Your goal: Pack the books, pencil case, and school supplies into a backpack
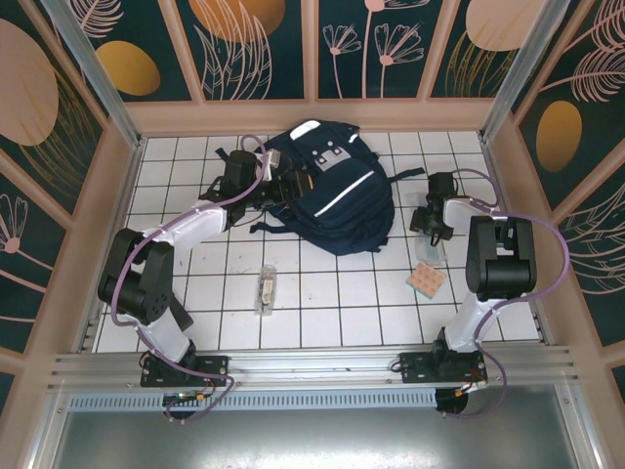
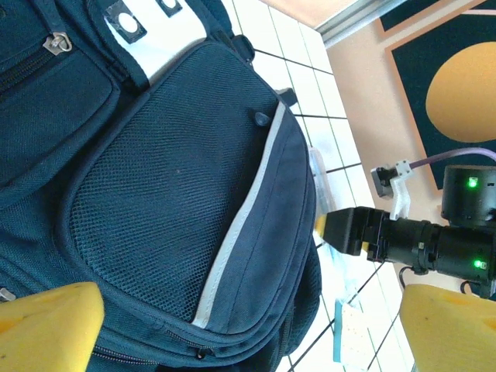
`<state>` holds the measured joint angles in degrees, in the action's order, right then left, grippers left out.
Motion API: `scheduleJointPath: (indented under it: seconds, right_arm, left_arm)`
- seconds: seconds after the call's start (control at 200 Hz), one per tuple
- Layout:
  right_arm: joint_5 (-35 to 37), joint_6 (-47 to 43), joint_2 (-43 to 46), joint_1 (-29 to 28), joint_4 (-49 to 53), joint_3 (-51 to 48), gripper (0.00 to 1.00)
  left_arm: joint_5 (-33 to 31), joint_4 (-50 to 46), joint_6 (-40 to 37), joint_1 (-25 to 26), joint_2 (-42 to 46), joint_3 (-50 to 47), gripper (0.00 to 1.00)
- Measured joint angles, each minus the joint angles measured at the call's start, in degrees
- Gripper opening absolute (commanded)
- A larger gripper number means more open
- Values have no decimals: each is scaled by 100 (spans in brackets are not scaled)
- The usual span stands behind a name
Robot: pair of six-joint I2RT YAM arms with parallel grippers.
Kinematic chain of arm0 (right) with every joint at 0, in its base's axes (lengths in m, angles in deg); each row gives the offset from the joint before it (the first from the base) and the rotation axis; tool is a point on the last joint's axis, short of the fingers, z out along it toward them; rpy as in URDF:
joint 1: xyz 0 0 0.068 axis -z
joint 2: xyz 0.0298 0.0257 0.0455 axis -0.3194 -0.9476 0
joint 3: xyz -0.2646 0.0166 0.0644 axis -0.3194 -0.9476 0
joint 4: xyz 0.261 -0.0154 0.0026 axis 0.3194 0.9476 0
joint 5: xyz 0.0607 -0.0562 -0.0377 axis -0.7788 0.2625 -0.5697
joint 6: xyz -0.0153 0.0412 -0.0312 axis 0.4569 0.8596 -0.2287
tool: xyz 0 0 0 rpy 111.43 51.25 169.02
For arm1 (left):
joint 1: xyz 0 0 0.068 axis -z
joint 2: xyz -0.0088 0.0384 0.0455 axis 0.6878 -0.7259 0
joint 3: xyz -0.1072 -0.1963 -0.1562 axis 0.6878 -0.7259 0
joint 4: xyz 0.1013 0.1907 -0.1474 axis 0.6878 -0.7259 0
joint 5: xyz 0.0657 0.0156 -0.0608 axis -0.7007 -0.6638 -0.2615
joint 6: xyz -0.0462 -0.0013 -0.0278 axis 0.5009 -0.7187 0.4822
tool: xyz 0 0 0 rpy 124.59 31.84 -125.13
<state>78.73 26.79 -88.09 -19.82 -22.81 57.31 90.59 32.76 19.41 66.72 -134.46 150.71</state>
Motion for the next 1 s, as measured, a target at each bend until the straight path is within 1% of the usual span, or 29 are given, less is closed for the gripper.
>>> scheduleJointPath:
  seconds: [0.035,0.11,0.175,0.295,0.35,0.43,0.545,0.61,0.685,0.755,0.871,1.001]
  right_arm:
    - [-2,0,0,0,9,13,52]
    - [-24,37,13,-2,20,37,48]
    - [-48,52,39,-4,39,55,43]
    - [-109,61,79,0,57,55,33]
    - [-127,81,107,2,61,55,32]
    - [-146,111,136,7,66,55,26]
    - [-168,149,192,9,96,55,23]
    - [-175,155,232,11,114,55,22]
    - [-179,168,271,11,146,55,15]
    - [-188,168,297,11,181,63,13]
    - [-227,199,332,4,297,133,1]
    - [-323,260,407,-2,448,234,0]
  left_arm:
    - [-17,-70,-55,13,-4,46,93]
    - [-133,-234,-216,59,-44,195,90]
    - [-297,-428,-428,146,-103,380,88]
    - [-726,-769,-876,411,-210,693,87]
    - [-986,-942,-1102,566,-267,824,87]
    - [-1303,-1132,-1381,772,-348,973,87]
    - [-1554,-1320,-1609,933,-378,1008,86]
    - [-1635,-1379,-1663,938,-378,1008,86]
    - [-1703,-1419,-1700,931,-378,1008,85]
    - [-1725,-1421,-1703,927,-378,1008,85]
    - [-1740,-1438,-1703,927,-378,1008,85]
    - [-1738,-1471,-1700,927,-378,1008,85]
